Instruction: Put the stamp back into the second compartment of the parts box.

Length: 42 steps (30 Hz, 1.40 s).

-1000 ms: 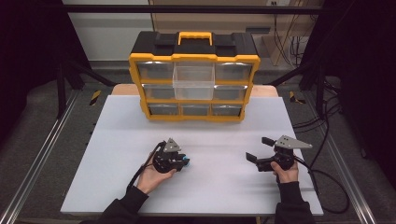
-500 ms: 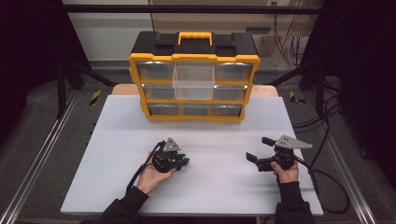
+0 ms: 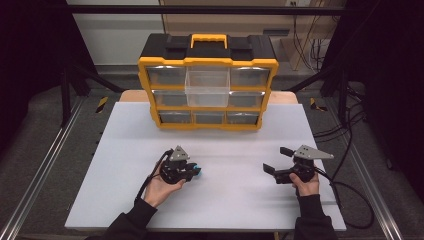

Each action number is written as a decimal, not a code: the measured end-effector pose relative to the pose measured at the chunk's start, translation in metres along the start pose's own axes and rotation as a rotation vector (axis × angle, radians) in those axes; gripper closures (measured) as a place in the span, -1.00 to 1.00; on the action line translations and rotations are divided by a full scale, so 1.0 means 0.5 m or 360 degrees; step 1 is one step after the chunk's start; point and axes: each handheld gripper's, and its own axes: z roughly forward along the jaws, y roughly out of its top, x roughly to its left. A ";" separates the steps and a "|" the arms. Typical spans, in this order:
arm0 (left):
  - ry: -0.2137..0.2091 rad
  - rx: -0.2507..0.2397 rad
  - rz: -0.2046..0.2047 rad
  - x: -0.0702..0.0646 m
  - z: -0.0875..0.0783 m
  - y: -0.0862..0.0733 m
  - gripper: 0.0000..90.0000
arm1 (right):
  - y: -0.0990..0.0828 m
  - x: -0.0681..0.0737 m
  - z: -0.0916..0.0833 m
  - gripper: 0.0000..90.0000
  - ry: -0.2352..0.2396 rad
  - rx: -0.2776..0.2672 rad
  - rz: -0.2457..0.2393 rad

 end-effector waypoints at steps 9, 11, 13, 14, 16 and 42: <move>-0.0008 -0.0030 0.0006 -0.001 -0.017 0.008 0.61 | 0.000 0.000 0.000 -0.99 0.0003 0.0000 0.0000; -0.0010 -0.0041 0.0009 -0.001 -0.022 0.010 0.60 | 0.000 0.000 0.000 -0.99 0.0002 0.0000 0.0000; -0.0010 -0.0051 0.0005 0.000 -0.027 0.011 0.61 | 0.000 0.000 0.000 -0.99 0.0001 0.0002 0.0000; -0.0011 -0.0054 0.0005 0.001 -0.029 0.012 0.61 | 0.000 0.000 0.000 -0.99 0.0003 0.0002 0.0002; -0.0010 -0.0060 0.0001 0.002 -0.033 0.013 0.61 | 0.000 0.000 0.000 -0.99 0.0004 0.0003 0.0002; 0.0003 -0.0139 -0.0008 0.018 -0.096 0.033 0.61 | -0.001 -0.001 -0.001 -0.99 0.0011 0.0002 0.0007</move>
